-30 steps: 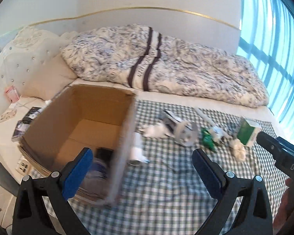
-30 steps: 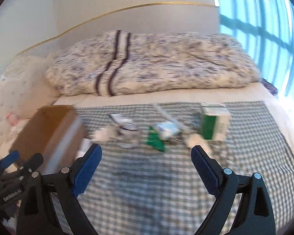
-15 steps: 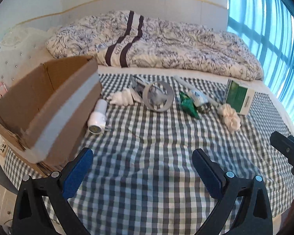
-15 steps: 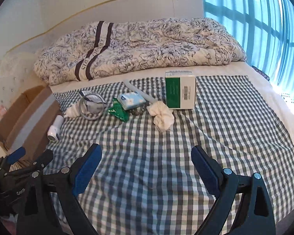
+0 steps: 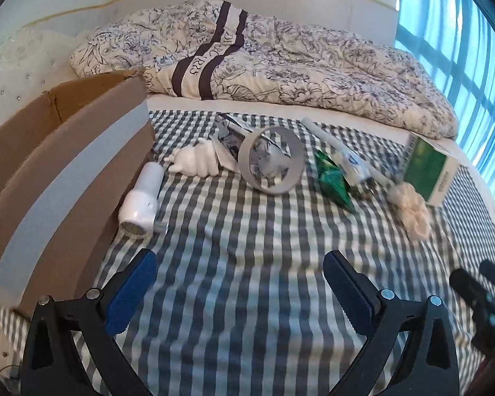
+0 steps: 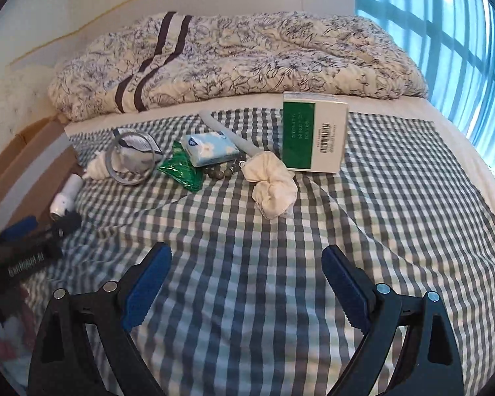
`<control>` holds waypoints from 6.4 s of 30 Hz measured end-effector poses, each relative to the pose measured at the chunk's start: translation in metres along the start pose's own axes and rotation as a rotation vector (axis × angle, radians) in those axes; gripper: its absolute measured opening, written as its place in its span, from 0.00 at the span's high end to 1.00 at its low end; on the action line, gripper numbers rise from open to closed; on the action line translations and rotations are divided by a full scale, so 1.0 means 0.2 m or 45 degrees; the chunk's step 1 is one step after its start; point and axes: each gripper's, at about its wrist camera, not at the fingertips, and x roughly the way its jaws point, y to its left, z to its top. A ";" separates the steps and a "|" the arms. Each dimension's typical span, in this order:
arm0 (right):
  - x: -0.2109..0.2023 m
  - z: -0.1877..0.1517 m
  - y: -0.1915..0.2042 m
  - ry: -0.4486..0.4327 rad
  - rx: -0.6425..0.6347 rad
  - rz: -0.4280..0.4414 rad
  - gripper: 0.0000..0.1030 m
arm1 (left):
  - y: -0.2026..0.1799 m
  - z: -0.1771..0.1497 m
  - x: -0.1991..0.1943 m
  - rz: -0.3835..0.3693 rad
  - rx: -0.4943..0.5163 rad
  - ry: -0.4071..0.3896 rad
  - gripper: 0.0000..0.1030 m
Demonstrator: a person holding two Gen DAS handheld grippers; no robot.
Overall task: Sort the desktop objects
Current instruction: 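Withdraw both tools from the box back over the bed, then grasp the white cloth with the right tool while the left tool approaches the tape roll, then grasp the white tape roll with the left tool, then carry the tape roll and cloth into the cardboard box and release both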
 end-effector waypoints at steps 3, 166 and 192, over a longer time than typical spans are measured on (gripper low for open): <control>0.10 0.04 -0.02 0.021 -0.008 -0.020 0.10 | 0.00 0.06 0.10 0.025 0.004 0.004 0.00; -0.35 0.33 1.11 -0.074 -0.247 0.361 0.85 | 0.84 0.40 -0.59 0.179 -0.169 -0.217 0.92; -0.10 0.50 1.50 0.002 -0.195 0.521 0.04 | 1.19 0.32 -0.34 0.233 -0.284 -0.075 0.11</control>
